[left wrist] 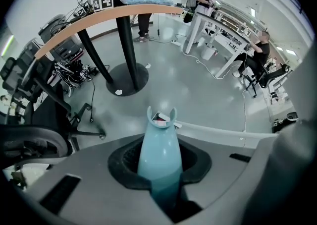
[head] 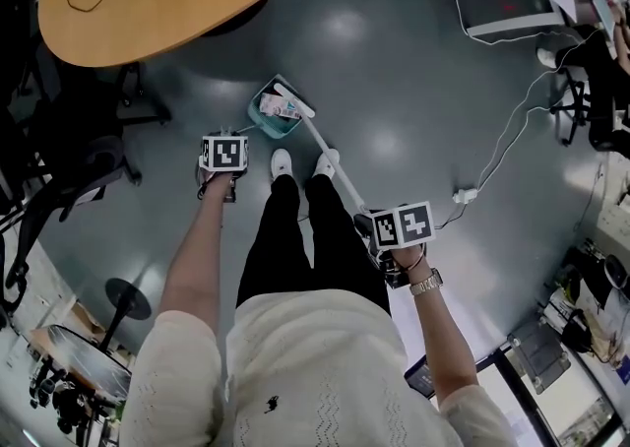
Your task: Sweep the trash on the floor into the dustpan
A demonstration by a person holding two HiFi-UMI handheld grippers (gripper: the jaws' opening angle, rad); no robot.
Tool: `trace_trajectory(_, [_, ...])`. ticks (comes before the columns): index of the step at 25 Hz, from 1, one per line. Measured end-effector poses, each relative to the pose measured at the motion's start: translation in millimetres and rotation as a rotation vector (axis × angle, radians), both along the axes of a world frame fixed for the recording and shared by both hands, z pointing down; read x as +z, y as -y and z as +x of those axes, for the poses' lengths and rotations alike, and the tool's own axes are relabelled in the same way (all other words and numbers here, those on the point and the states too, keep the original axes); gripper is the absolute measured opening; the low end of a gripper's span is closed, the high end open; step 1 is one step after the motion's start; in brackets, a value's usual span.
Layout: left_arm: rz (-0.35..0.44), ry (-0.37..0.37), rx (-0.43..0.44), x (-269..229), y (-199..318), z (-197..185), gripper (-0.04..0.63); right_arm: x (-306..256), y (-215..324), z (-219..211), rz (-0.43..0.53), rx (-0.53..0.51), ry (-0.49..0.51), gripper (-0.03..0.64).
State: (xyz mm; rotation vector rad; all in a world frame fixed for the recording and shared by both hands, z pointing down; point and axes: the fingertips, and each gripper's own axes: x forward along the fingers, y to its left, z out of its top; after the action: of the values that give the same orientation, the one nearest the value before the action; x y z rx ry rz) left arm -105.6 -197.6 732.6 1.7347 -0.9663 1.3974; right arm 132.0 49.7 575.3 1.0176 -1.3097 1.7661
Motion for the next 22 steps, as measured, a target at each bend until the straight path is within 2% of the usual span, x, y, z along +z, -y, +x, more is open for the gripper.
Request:
trace_trajectory(1, [0.002,0.007,0.003,-1.3,1.2,-2.5,0.092,-2.7,0.8,-5.7,0.003,-0.013,0.003,0.121])
trace_trajectory(4, [-0.030,-0.040,-0.016,2.6,-4.5,0.5,0.092,-11.7,3.4,-17.4,0.009,-0.059,-0.002,0.121])
trace_trajectory(7, [-0.033,-0.068,-0.007,3.2,-5.8,0.7,0.092,-20.1,4.2,-20.7,-0.009,-0.011,0.024,0.121])
trace_trajectory(10, [-0.037,-0.093,0.048,-3.2,-10.4,-0.1,0.092,-30.9,2.5,-8.3,-0.021,0.110,0.049,0.121])
trace_trajectory(17, [-0.043,-0.140,0.182,-16.2,-23.2,-1.0,0.092,-70.7,-32.0,40.4,0.019,0.479,0.128,0.121])
trace_trajectory(22, [-0.068,-0.136,0.294,-23.4,-34.4,37.7,0.092,-79.4,-76.2,82.7,0.072,0.681,0.078,0.120])
